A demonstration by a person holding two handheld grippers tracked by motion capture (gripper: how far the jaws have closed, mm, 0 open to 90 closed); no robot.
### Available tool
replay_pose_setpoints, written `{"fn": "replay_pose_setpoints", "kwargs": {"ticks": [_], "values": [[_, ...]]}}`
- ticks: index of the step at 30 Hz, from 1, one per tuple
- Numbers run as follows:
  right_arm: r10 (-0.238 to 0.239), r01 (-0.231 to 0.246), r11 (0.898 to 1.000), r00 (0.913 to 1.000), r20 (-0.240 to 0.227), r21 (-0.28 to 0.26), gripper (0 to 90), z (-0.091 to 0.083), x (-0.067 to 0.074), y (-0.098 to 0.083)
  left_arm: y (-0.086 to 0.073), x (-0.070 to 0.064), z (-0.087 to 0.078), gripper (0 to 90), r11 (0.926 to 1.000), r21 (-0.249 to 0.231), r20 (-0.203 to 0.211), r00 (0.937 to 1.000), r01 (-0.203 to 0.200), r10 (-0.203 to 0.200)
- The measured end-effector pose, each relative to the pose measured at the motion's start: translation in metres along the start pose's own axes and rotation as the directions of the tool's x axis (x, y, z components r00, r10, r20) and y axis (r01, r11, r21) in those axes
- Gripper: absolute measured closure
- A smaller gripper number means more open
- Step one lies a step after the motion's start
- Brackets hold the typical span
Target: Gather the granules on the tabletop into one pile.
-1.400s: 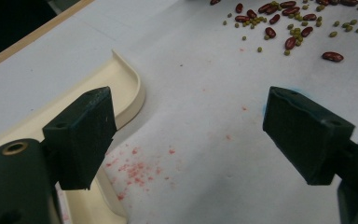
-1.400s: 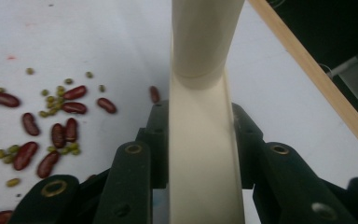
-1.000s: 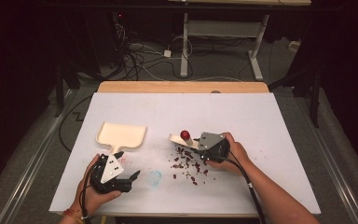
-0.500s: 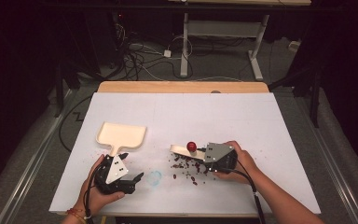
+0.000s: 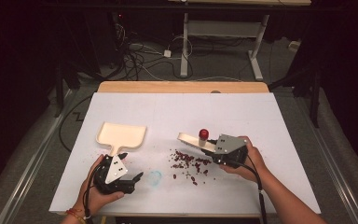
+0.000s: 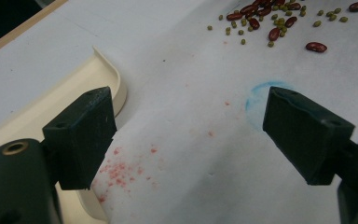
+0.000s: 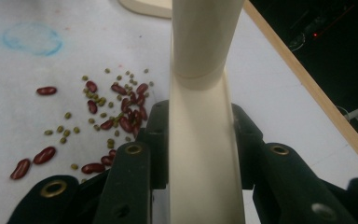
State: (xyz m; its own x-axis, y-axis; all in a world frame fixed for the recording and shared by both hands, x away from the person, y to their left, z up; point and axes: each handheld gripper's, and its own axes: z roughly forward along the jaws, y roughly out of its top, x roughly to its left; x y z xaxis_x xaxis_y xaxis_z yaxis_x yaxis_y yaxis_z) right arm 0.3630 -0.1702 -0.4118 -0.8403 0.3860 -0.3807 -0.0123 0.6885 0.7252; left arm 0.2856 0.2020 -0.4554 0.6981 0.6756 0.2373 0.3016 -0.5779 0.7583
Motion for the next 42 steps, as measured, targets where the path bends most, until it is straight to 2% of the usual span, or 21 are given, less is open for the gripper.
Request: {"fn": "replay_pose_setpoints", "kwargs": {"ticks": [2, 3, 5, 6, 7, 8, 9, 11, 13, 16, 20, 22, 24, 25, 27, 29, 34, 37, 39, 41, 42], "values": [[0.013, -0.013, 1.000, 0.9999, 0.007, -0.013, 67.5, 0.005, -0.003, 0.002, 0.000, 0.001, 0.001, 16.7, 1.0000, 0.001, 0.000, 1.0000, 0.007, -0.007], [0.010, -0.010, 1.000, 0.9997, 0.021, -0.012, 67.5, 0.016, -0.007, 0.006, 0.001, 0.002, 0.001, 16.7, 1.0000, 0.004, 0.002, 1.0000, 0.007, -0.007], [0.003, -0.003, 1.000, 0.9997, 0.024, -0.011, 67.4, 0.027, -0.008, 0.009, 0.001, 0.002, 0.002, 16.7, 1.0000, 0.004, 0.002, 1.0000, 0.007, -0.007], [0.003, -0.003, 1.000, 0.9997, 0.024, -0.011, 67.4, 0.027, -0.008, 0.009, 0.001, 0.002, 0.003, 16.7, 1.0000, 0.007, 0.004, 1.0000, 0.005, -0.005], [0.008, -0.008, 1.000, 0.9996, 0.027, -0.010, 67.5, 0.042, -0.011, 0.014, 0.001, 0.002, 0.004, 16.7, 1.0000, 0.008, 0.006, 1.0000, 0.005, -0.005], [0.008, -0.008, 1.000, 0.9996, 0.027, -0.010, 67.5, 0.042, -0.011, 0.014, 0.001, 0.002, 0.004, 16.7, 0.9999, 0.010, 0.007, 1.0000, 0.006, -0.006], [0.013, -0.013, 1.000, 0.9998, 0.016, -0.010, 67.5, 0.054, -0.012, 0.017, 0.001, 0.003, 0.004, 16.6, 0.9999, 0.008, 0.009, 0.9999, 0.010, -0.010], [-0.001, 0.001, 1.000, 1.0000, 0.005, 0.001, 67.5, 0.066, -0.011, 0.019, 0.001, 0.003, 0.005, 16.7, 0.9999, 0.012, 0.013, 0.9999, 0.010, -0.011], [-0.004, 0.004, 1.000, 1.0000, -0.007, 0.006, 67.5, 0.070, -0.009, 0.020, 0.001, 0.003, 0.005, 16.7, 0.9999, 0.010, 0.016, 0.9998, 0.011, -0.011], [-0.037, 0.038, 0.999, 0.9985, -0.040, 0.008, 67.4, 0.076, 0.000, 0.023, 0.000, 0.002, 0.006, 16.7, 0.9999, 0.014, 0.027, 0.9996, 0.004, -0.005], [-0.085, 0.086, 0.996, 0.9920, -0.093, 0.013, 67.2, 0.074, 0.010, 0.022, 0.000, 0.001, 0.007, 16.7, 0.9997, 0.021, 0.037, 0.9993, -0.010, 0.009], [-0.096, 0.095, 0.995, 0.9875, -0.125, -0.013, 67.2, 0.067, 0.017, 0.019, 0.000, 0.000, 0.007, 16.6, 0.9999, 0.013, 0.044, 0.9990, -0.006, 0.005], [-0.102, 0.100, 0.995, 0.9858, -0.133, -0.023, 67.2, 0.065, 0.019, 0.018, 0.000, 0.002, 0.007, 16.6, 1.0000, 0.002, 0.057, 0.9983, -0.007, 0.007], [-0.116, 0.110, 0.993, 0.9811, -0.155, -0.046, 67.2, 0.057, 0.024, 0.016, -0.001, 0.002, 0.007, 16.6, 1.0000, -0.001, 0.068, 0.9977, 0.002, -0.002], [-0.130, 0.125, 0.991, 0.9793, -0.155, -0.041, 67.2, 0.052, 0.028, 0.014, -0.001, 0.003, 0.007, 16.6, 0.9998, 0.000, 0.084, 0.9963, 0.020, -0.020], [-0.137, 0.132, 0.991, 0.9781, -0.157, -0.038, 67.2, 0.050, 0.029, 0.013, -0.002, 0.004, 0.007, 16.7, 0.9997, 0.001, 0.079, 0.9966, 0.023, -0.023], [-0.107, 0.095, 0.993, 0.9803, -0.166, -0.074, 67.4, 0.039, 0.026, 0.009, -0.001, 0.003, 0.005, 16.7, 0.9999, -0.005, 0.085, 0.9962, 0.016, -0.016], [-0.083, 0.071, 0.994, 0.9869, -0.139, -0.086, 67.4, 0.035, 0.022, 0.009, 0.000, 0.003, 0.005, 16.7, 0.9999, -0.006, 0.083, 0.9964, 0.015, -0.015], [-0.069, 0.061, 0.995, 0.9923, -0.103, -0.083, 67.5, 0.032, 0.020, 0.010, 0.000, 0.003, 0.005, 16.6, 0.9998, -0.007, 0.081, 0.9966, 0.016, -0.016], [-0.046, 0.040, 0.996, 0.9954, -0.084, -0.079, 67.5, 0.028, 0.017, 0.011, 0.000, 0.004, 0.003, 16.7, 0.9998, -0.017, 0.073, 0.9973, 0.011, -0.010], [-0.020, 0.014, 0.997, 0.9971, -0.074, -0.080, 67.5, 0.023, 0.016, 0.013, -0.001, 0.004, 0.003, 16.6, 0.9997, -0.014, 0.076, 0.9969, 0.020, -0.019]]}}
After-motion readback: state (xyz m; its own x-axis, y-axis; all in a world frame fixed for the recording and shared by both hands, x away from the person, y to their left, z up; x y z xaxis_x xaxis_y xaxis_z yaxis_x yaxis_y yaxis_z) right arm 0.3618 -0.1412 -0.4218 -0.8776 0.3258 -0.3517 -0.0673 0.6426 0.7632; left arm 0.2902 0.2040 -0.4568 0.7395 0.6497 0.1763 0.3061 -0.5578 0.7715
